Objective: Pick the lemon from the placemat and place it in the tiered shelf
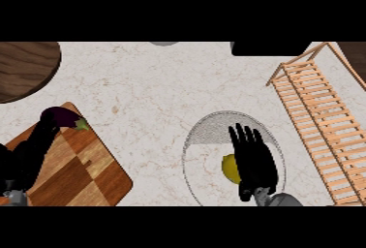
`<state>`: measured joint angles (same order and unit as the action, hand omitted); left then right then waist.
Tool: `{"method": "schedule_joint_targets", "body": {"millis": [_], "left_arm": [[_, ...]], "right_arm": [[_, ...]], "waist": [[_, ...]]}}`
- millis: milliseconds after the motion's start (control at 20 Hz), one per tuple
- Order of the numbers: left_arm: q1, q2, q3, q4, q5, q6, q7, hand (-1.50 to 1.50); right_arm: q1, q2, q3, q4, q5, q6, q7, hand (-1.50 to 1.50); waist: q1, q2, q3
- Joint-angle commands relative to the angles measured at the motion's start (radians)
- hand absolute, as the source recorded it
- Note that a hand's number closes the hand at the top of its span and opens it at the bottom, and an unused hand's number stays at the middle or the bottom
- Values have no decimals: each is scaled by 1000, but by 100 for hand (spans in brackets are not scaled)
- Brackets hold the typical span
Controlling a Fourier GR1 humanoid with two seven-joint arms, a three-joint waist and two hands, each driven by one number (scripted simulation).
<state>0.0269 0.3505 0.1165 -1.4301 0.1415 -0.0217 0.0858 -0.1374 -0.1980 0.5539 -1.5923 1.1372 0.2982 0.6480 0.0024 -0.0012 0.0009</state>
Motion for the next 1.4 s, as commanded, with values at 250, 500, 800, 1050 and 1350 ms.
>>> {"method": "schedule_joint_targets", "body": {"millis": [250, 500, 800, 1050, 1350], "left_arm": [[21, 2, 48, 19, -32, -53, -43, 0], [-72, -11, 57, 54, -44, -37, 19, 0], [-32, -55, 45, 25, -73, -32, 16, 0], [2, -71, 50, -23, -70, -38, 31, 0], [-37, -39, 75, 1, -62, -36, 36, 0]], "right_arm": [[18, 55, -39, 131, 31, -70, -100, 150], [-84, 85, -57, 131, 75, 14, -89, 150], [53, 29, -20, 29, 155, -123, -155, 150], [47, 13, -48, -174, 153, -48, -151, 150], [-78, 194, -356, -82, 215, -109, 349, 150]], "waist": [[2, 1, -1], [-1, 1, -1], [-4, 1, -1], [-4, -1, -1], [-25, 6, -2]]}}
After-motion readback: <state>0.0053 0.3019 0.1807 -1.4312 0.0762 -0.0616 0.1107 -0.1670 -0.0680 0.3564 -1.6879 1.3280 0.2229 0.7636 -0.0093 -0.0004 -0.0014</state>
